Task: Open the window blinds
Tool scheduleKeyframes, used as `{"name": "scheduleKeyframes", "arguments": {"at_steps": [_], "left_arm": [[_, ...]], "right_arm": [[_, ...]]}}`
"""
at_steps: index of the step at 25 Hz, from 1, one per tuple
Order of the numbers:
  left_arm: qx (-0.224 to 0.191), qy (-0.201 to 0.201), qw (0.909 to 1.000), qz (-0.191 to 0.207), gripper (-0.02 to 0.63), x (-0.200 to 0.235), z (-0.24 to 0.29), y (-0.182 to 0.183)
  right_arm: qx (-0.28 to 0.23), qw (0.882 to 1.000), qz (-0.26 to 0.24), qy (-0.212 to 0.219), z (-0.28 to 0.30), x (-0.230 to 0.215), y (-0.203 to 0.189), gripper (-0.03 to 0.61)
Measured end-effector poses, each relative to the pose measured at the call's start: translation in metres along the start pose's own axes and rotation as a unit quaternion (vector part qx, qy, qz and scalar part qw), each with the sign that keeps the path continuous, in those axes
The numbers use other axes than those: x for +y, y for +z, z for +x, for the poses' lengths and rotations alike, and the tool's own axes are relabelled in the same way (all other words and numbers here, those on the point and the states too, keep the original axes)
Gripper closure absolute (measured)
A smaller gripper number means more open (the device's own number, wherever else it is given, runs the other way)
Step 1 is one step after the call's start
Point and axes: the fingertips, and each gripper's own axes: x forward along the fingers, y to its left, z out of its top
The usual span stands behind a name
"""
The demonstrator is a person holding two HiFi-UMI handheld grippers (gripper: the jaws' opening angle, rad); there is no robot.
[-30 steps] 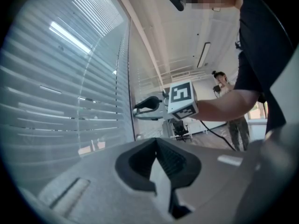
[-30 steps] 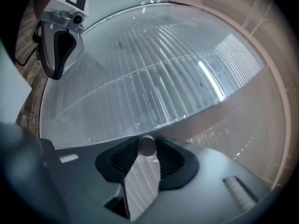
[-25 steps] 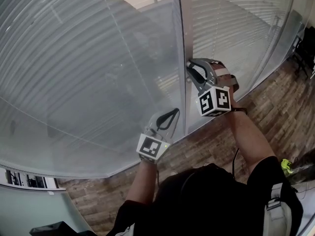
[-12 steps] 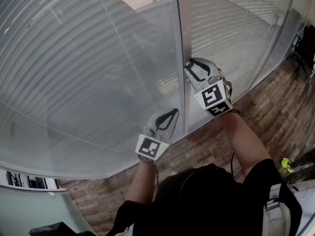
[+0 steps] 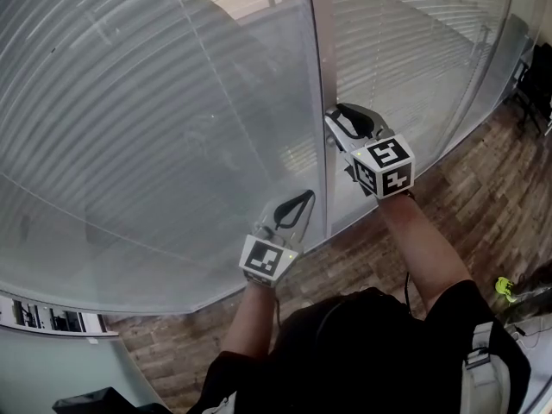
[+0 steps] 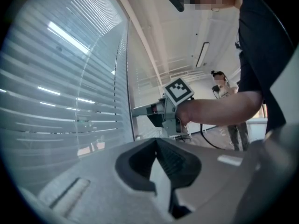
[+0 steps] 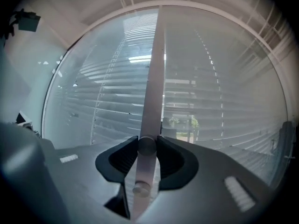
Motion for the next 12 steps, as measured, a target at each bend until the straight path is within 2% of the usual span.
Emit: {"name": "scheduleKeyframes", "arguments": {"at_steps": [2,6,12], "left_arm": [[-0.005,0.001,1.0,0.005,0.61,0.0014,-0.0004,0.0022],[-0.005,-0.001,1.0,0.0,0.611,0.0001,0.0003,0.007],[0.005,0.0,1.0,-0.002,0.61,-0.0004,-0.002,-0.002]], "right_arm": [[-0.001,1.0,0.029,0.002,-0.0001,-0.0007,0.0007,0.45],[-0.002,0.998,0.057,-0.002,0.0006,-0.0014,0.0014,0.451],[-0.016,0.991,0.133,-0.007,0.0012,-0.004,0.0023,0.451]]}}
